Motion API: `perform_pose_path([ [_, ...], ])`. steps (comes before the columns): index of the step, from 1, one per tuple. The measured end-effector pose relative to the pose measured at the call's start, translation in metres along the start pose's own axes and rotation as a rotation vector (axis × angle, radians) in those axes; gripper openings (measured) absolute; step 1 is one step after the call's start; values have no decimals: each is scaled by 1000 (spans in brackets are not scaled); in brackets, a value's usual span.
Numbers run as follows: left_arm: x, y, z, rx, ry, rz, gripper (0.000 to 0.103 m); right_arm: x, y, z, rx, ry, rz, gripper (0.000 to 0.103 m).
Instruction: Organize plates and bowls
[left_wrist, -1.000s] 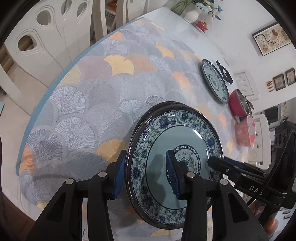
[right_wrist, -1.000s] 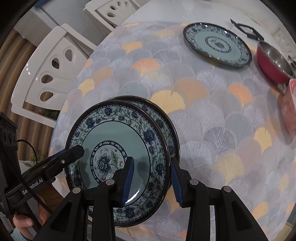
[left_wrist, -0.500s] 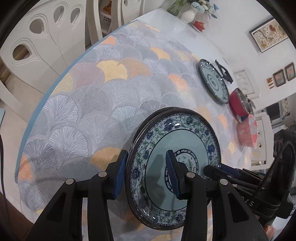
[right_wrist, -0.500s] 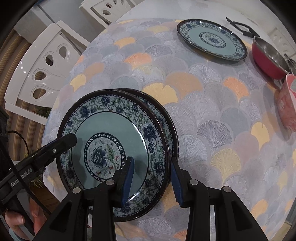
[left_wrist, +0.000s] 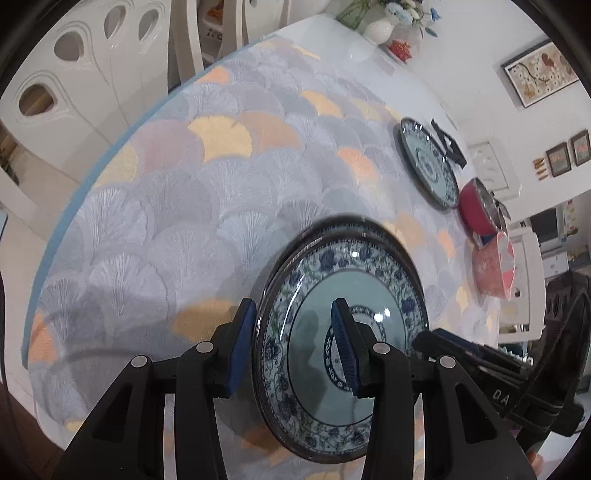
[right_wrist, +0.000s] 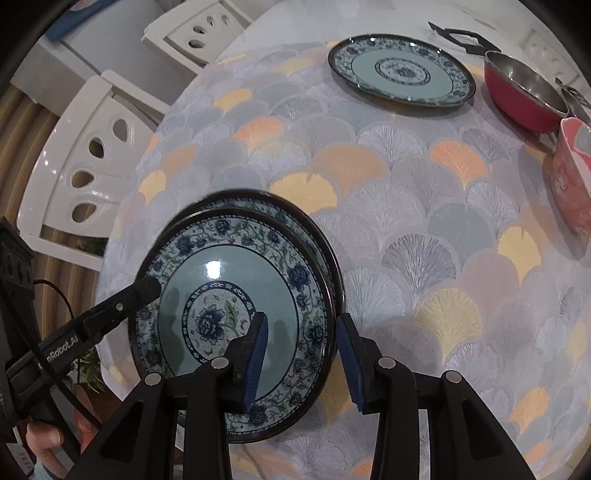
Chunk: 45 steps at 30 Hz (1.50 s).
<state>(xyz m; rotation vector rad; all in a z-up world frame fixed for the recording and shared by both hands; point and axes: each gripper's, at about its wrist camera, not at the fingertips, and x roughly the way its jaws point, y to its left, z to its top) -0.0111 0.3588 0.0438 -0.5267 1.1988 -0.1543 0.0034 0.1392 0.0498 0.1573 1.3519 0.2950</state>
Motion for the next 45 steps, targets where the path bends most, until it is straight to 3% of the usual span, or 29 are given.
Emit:
perform_pose_path([
  [6,-8,-10,15,21,-66,-7,41,-11,-3,-2,0,-41,-5,38],
  [16,-5,-9,-7,28,-16,14,42,-13,-10,-31,16,-8,-10,38],
  [23,-12,-27,9,78,-75,89,42,-29,-17,-35,24,-52,-15,38],
  [26,-14,-49,31,133,-107,84,42,-40,-37,-27,57,-80,-40,42],
  [31,-14,-99,50,229,-134,44,42,-52,-86,-8,211,-89,19,47],
  [33,-15,-121,55,263,-139,13,49,-58,-99,-1,240,-95,26,47],
  [36,-12,-150,62,303,-142,-30,57,-70,-109,11,253,-116,17,53],
  [45,4,-191,94,303,-112,-87,58,-88,-116,52,243,-147,53,55],
])
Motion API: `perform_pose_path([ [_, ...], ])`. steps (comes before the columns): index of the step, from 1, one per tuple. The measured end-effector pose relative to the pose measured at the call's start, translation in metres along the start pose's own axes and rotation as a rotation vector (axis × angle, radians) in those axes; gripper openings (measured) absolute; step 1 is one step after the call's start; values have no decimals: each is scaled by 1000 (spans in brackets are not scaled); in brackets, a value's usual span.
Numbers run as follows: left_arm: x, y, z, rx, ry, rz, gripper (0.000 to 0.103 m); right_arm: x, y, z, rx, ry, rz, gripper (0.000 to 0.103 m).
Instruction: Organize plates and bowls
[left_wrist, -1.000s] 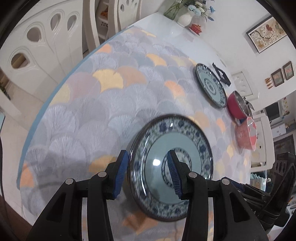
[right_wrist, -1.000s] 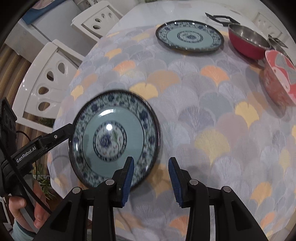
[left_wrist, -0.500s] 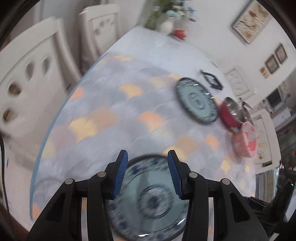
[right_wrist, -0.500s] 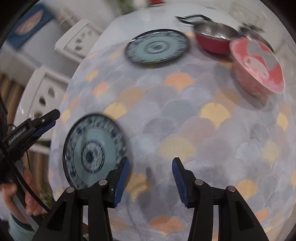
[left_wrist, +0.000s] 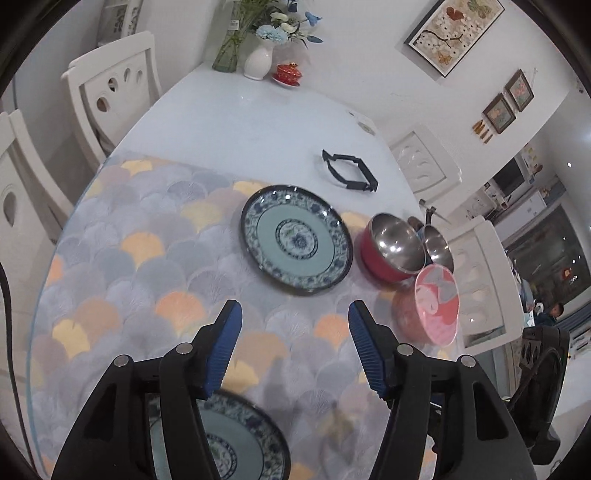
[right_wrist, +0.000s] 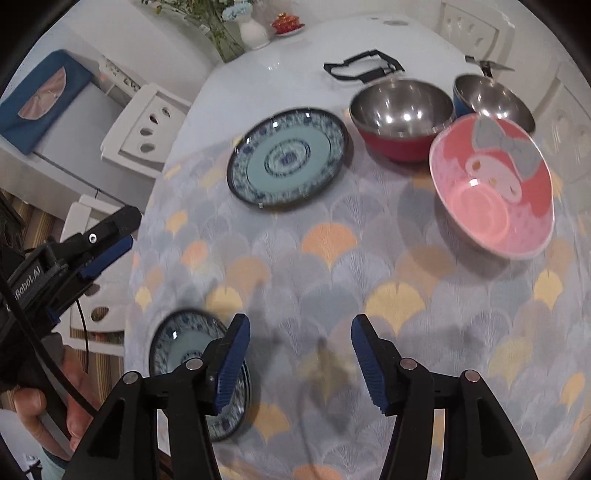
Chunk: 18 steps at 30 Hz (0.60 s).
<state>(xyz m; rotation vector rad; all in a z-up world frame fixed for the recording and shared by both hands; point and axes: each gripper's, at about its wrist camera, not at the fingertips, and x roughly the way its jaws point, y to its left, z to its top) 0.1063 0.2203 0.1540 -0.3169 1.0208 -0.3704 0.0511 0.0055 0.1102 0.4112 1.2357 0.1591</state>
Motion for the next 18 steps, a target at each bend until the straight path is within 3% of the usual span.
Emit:
perform_pose_path([
  [7,26,16,30,-18,15,8,60,19,10,43,-9,-32,-26,55],
  [18,133,54,78,-80,161,-45,57,87,-17,98,173,-5,-70,55],
])
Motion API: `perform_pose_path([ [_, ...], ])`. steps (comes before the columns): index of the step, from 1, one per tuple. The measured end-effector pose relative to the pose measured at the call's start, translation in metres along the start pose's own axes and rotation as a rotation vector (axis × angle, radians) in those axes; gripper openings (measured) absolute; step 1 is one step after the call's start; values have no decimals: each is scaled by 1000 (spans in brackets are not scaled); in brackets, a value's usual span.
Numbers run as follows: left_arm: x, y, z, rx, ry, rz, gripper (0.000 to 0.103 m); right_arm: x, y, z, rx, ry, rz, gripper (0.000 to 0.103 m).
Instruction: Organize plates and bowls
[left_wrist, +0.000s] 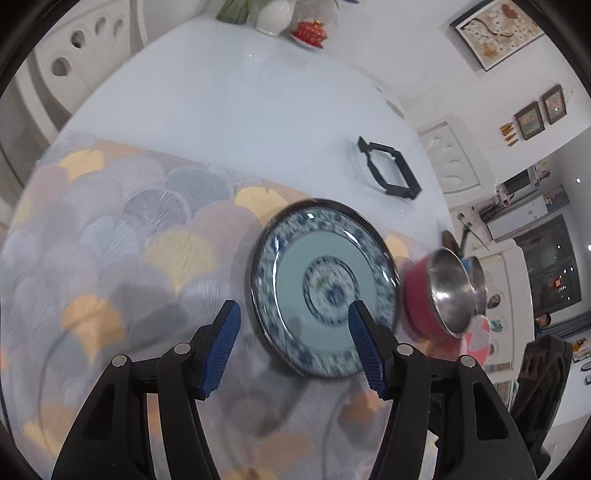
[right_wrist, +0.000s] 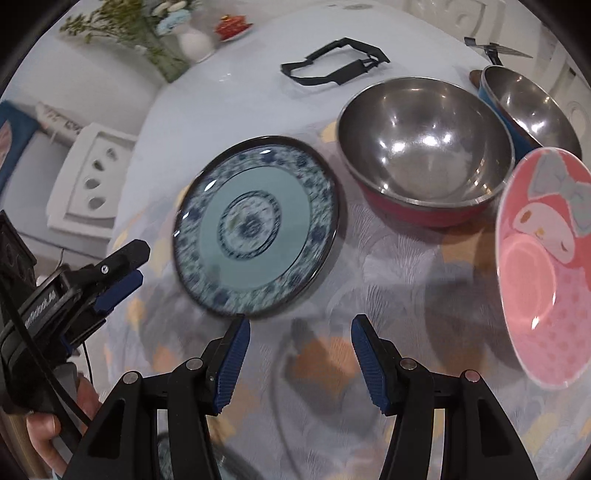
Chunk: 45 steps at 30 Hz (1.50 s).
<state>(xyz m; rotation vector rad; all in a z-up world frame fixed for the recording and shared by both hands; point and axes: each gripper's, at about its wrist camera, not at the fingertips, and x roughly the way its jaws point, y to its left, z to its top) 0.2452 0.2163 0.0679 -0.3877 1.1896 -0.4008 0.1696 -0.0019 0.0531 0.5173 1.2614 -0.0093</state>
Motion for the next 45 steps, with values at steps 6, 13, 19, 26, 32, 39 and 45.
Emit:
perform_pose_path([
  [6,27,12,25,12,20,6,51,17,2,15,-16,-5,-19,55],
  [13,45,14,38,57,33,-1,42,30,10,26,-67,-21,-31,51],
  [19,58,15,40,75,40,-28,25,47,12,27,-91,18,-45,41],
  [26,62,8,35,126,40,-7,24,49,19,21,-176,-11,-79,41],
  [32,66,11,42,138,42,-29,24,52,23,27,-223,-34,-94,41],
  [39,61,1,31,225,5,21,24,49,24,22,-289,-61,-92,41],
  [45,42,1,18,262,-17,56,24,44,20,13,-300,-55,-58,41],
])
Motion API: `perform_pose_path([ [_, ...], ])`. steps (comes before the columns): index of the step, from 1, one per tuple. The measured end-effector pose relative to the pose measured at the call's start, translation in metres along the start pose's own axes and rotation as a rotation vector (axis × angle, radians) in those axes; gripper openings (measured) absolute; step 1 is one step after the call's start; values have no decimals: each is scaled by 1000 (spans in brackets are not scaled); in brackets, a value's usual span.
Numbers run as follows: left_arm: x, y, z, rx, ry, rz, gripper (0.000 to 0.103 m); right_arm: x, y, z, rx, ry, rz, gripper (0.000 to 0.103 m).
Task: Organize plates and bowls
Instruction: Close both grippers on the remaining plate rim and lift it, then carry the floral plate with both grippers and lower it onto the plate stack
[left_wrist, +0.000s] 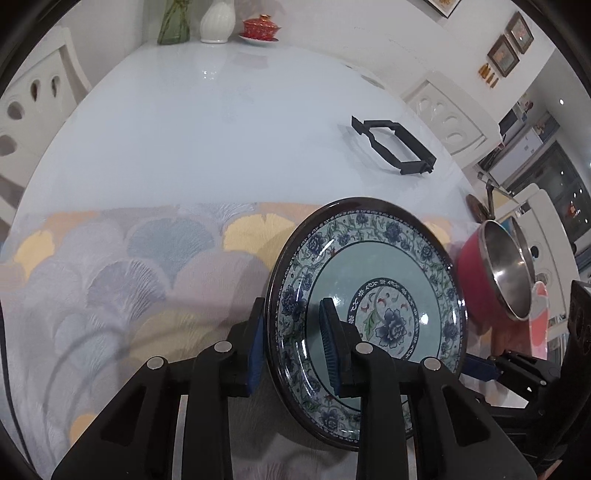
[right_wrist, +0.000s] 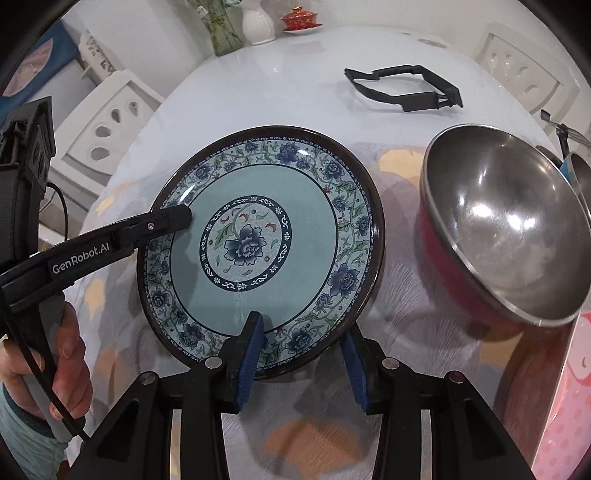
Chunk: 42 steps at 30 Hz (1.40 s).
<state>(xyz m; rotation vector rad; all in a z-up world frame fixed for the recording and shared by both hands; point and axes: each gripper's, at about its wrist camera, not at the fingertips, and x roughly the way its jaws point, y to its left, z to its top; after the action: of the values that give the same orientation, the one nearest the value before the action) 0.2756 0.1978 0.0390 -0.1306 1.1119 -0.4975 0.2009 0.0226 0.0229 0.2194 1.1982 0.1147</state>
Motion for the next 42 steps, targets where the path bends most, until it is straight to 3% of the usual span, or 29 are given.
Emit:
perform_pose_path([
  [10,-60,5,-35,-34,-40,23,25,-45,24,-21,-121,-33,35,41],
  [26,-198,-4,-121,-146,-243,75,25,-139,96,-79,-237,-145,115,44],
  [36,-237,-11,-183,-144,-270,98,25,-165,117,-138,-283,-151,136,44],
  [42,-237,-13,-225,-165,-246,107,25,-162,125,-178,-362,-128,92,47],
])
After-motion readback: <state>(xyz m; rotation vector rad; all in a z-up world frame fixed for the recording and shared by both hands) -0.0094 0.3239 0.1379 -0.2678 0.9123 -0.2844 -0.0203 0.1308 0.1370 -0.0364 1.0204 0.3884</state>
